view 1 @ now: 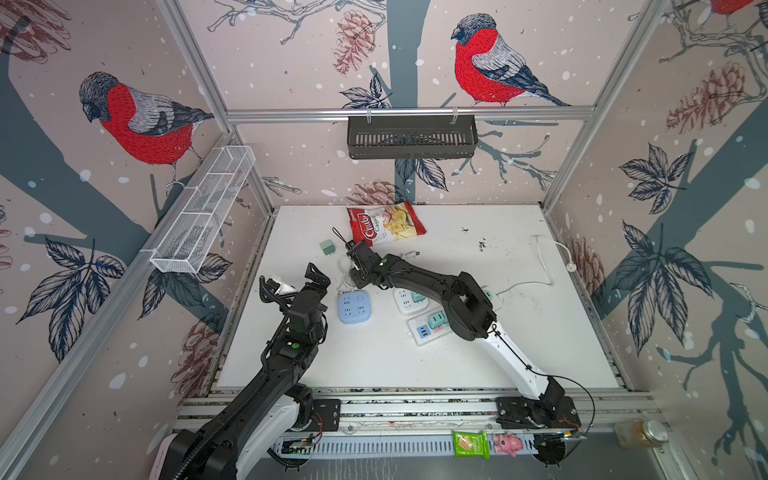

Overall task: Insert the plug
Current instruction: 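Lower the right gripper and close it on the pink adapter, then lift the pink adapter toward the left gripper while the left gripper approaches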

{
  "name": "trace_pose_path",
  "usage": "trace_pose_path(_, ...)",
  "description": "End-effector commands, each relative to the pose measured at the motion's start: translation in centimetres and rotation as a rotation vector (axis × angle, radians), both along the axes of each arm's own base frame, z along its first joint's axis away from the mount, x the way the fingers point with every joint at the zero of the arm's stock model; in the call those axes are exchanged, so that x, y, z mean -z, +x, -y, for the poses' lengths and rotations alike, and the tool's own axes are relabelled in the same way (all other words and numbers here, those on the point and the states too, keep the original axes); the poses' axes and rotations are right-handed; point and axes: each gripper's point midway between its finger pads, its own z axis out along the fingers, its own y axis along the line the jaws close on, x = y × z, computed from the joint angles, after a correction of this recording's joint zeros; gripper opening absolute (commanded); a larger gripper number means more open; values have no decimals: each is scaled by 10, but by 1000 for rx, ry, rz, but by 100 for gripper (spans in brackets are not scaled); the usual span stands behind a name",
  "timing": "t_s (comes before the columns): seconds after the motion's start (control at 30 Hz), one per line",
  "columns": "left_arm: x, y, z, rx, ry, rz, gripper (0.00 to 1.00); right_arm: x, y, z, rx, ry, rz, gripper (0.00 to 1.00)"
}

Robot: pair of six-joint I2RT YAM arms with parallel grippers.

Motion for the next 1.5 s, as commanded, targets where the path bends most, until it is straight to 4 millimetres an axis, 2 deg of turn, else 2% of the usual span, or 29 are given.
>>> trace_pose_path(0.0,-9,4,3,22,15,12,97,-7,-3,9,20,-26,-11,31)
trace_pose_path(0.13,-15,9,19,119,56,30,97,-48,-3,14,41,18,19,25)
trace_pose_path(0.27,-25,13,36,232,124,65,97,-105,-11,27,51,113,86,24)
trace_pose_path(0.33,-28,14,44,279,153,65,97,-134,-17,39,61,156,123,24)
trace_pose_path(0.5,-41,16,79,462,201,131,97,-184,-42,86,104,242,203,21)
trace_pose_path(0.63,-53,8,109,594,234,210,93,-200,-66,129,134,301,271,20)
trace_pose_path(0.77,-63,-3,145,734,241,258,89,-220,-86,174,182,379,375,14)
trace_pose_path(0.93,-68,-13,178,856,293,286,87,-251,-114,212,161,540,572,15)
trace_pose_path(0.97,-70,-14,184,882,298,294,87,-251,-117,220,174,549,591,5)
trace_pose_path(1.13,-77,-24,206,988,314,351,84,-258,-132,243,154,620,733,3)
trace_pose_path(1.27,-81,-30,219,1060,332,385,83,-254,-135,252,149,601,801,3)
trace_pose_path(1.33,-81,-33,224,1085,332,396,82,-249,-137,250,123,585,818,2)
trace_pose_path(1.47,-86,-39,231,1134,337,425,80,-235,-148,230,-37,537,828,1)
